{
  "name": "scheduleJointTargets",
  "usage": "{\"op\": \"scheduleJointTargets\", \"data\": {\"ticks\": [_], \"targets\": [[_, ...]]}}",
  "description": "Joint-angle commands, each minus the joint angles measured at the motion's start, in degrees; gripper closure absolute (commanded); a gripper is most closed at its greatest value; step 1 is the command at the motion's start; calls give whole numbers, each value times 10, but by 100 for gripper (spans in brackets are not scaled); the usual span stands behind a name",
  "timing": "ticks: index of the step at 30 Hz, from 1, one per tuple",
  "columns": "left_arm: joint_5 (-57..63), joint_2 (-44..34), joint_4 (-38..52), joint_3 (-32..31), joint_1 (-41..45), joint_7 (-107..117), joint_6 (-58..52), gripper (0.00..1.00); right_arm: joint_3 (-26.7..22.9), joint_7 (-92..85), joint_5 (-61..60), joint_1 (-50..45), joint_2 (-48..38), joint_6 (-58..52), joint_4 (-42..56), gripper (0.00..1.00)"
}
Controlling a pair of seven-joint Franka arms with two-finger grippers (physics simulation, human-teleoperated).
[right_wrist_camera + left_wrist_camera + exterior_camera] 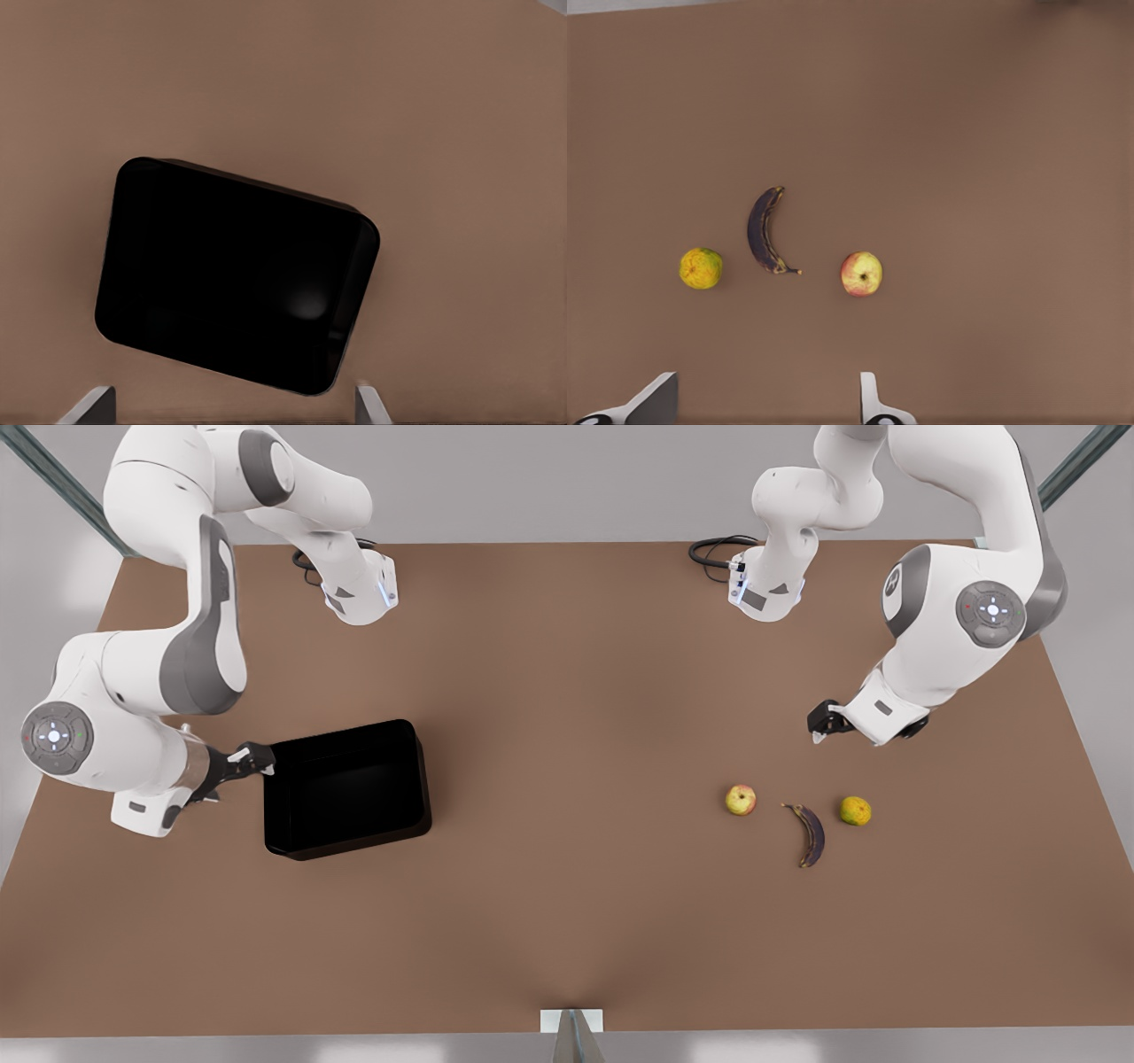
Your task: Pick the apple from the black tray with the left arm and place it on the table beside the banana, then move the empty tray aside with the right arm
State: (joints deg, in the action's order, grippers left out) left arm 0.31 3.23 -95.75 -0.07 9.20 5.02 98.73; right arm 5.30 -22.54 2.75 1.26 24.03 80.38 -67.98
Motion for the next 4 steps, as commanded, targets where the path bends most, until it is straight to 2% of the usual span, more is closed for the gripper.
{"op": "scheduleJointTargets", "data": {"ticks": [1, 4], "targets": [[0, -1, 1, 0, 2, 5, 0, 0, -1, 79, 15, 1, -1, -15, 0, 0], [21, 10, 17, -5, 3, -1, 1, 0, 1, 85, 16, 1, -1, -15, 0, 0]]}}
